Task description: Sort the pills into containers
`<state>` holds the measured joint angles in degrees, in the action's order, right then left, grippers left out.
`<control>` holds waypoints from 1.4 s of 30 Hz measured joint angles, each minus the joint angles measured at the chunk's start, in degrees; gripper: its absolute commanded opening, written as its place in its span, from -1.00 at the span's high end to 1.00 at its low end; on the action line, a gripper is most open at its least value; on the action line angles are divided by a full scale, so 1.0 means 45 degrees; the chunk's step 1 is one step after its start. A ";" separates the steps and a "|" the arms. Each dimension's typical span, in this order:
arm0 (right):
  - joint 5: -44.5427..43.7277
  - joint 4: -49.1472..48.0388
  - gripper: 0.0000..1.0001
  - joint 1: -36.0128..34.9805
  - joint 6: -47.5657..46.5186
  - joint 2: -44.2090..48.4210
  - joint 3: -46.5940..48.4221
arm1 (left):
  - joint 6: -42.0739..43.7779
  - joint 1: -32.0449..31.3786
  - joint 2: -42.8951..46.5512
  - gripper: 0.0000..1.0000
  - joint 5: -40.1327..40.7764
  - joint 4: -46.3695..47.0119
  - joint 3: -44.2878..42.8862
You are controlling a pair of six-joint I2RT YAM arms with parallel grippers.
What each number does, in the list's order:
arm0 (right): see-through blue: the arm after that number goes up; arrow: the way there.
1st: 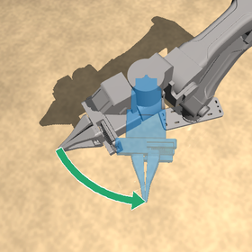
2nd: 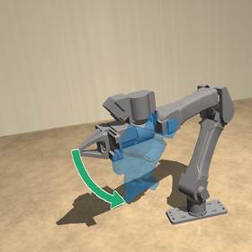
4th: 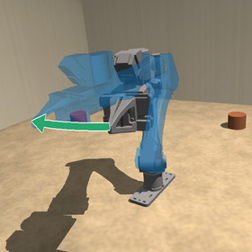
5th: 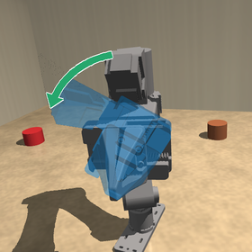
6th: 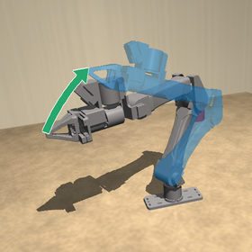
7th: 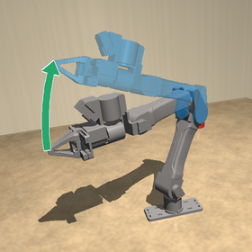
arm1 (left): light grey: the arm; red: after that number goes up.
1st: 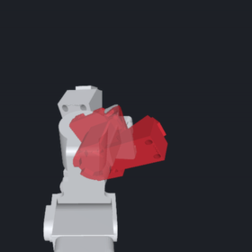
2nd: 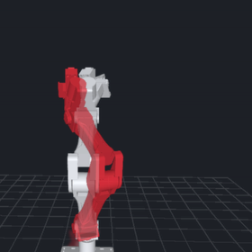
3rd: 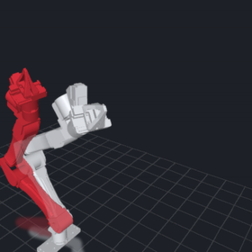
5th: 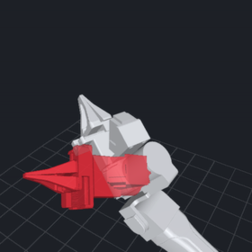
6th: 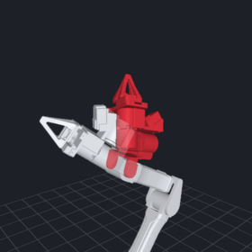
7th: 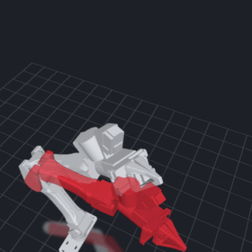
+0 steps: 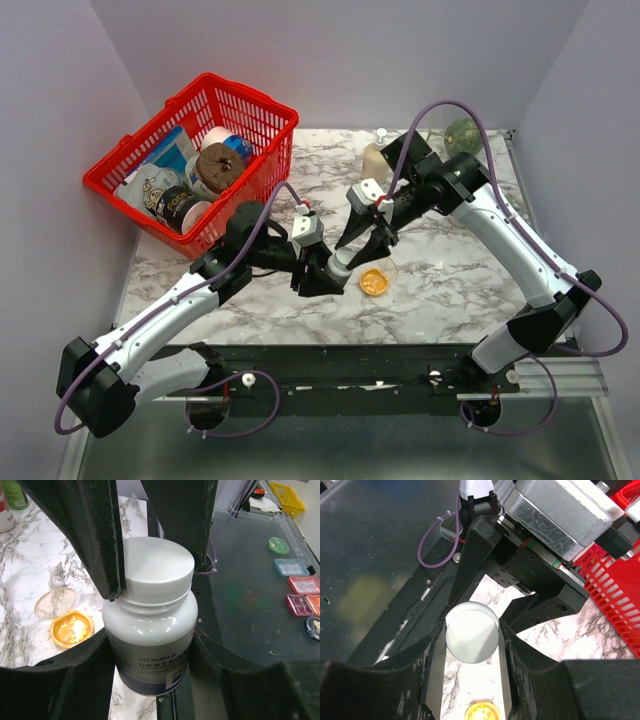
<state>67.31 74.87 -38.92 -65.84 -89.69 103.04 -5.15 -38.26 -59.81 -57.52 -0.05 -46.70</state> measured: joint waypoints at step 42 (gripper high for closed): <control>-0.3419 -0.9296 0.53 0.0073 1.0987 0.1331 -0.4590 | 0.0034 0.0005 0.0529 1.00 0.5353 -0.1496 0.0335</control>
<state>51.92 33.04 -38.59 -16.40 -83.70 82.39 -4.99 -38.24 -57.43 -33.43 -6.79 -45.19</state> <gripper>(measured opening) 0.479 0.595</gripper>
